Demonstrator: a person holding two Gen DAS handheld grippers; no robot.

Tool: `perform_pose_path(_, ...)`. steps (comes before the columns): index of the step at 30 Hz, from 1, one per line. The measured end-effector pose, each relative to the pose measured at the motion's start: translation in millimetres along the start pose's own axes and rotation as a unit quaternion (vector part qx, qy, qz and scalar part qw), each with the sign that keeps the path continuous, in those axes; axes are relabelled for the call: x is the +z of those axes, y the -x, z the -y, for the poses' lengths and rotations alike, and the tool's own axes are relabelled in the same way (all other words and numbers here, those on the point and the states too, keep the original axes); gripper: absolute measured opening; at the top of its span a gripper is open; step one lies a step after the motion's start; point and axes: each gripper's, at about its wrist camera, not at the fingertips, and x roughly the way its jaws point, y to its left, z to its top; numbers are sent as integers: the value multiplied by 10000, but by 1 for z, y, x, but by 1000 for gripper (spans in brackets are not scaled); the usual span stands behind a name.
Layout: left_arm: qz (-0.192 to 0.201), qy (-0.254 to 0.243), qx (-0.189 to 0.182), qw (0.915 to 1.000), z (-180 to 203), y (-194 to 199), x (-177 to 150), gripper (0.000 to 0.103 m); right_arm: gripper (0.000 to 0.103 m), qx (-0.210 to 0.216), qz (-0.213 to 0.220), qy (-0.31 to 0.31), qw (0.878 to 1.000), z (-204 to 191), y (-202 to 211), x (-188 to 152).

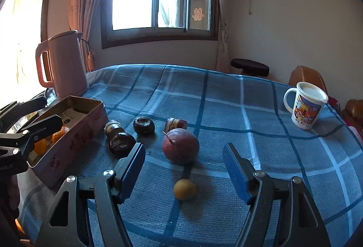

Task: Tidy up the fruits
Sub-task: 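Reach the left tool toward a dark brown fruit while the right tool grasps a small yellow fruit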

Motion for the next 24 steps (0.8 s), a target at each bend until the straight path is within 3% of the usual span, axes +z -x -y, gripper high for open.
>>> perform_pose_path(3,-203,-178,-146,9995,21,-16,3,82,45,230,-310,-160,9991,9,-10,-5)
perform_pose_path(10,-847,-394,-356,9950,48,-54,5,80,45,394,-898,-140,9951,11,-28,-11)
perform_pose_path(14,-1261,-418,-462,9901,54,-76,3,63,45,450,-1157,-113,9922,12,-37,-14)
perform_pose_path(17,-1489,-300,-494,9872,53,-91,1,63,45,493,-1281,-79,9905,12,-40,-16)
perform_pose_path(24,-1617,-416,-439,9850,58,-105,3,62,44,517,-1532,41,9868,6,-48,-18)
